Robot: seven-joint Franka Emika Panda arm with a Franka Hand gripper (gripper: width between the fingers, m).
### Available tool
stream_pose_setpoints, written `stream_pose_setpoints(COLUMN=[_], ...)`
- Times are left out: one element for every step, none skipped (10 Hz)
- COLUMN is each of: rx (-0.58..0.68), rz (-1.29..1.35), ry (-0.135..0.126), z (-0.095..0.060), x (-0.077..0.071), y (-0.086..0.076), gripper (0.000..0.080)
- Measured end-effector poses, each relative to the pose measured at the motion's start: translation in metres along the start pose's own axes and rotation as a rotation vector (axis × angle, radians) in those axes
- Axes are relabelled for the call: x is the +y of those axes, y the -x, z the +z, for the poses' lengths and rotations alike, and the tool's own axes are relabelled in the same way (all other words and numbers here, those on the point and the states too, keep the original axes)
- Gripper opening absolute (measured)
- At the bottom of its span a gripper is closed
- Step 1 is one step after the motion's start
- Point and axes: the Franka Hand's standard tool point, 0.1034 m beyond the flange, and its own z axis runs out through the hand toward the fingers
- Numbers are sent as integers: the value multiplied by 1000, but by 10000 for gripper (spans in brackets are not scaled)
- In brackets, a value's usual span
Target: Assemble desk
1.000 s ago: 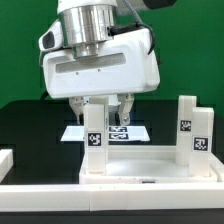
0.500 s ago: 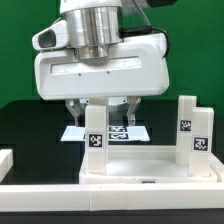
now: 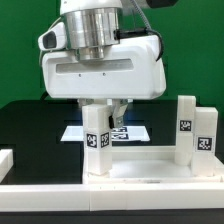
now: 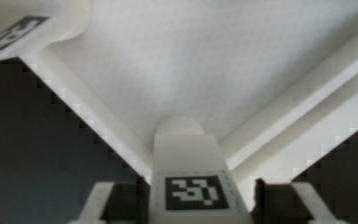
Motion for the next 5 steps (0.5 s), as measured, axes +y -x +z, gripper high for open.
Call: stream_pose_setpoints(rx=[1, 3, 3, -3, -23], rz=[124, 309, 481, 593, 793], ry=[-1, -3, -2, -3, -23], z=[-1, -2, -2, -1, 2], x=[-3, -7, -8, -8, -6], y=[1, 2, 2, 0, -4], gripper=[285, 285, 285, 285, 285])
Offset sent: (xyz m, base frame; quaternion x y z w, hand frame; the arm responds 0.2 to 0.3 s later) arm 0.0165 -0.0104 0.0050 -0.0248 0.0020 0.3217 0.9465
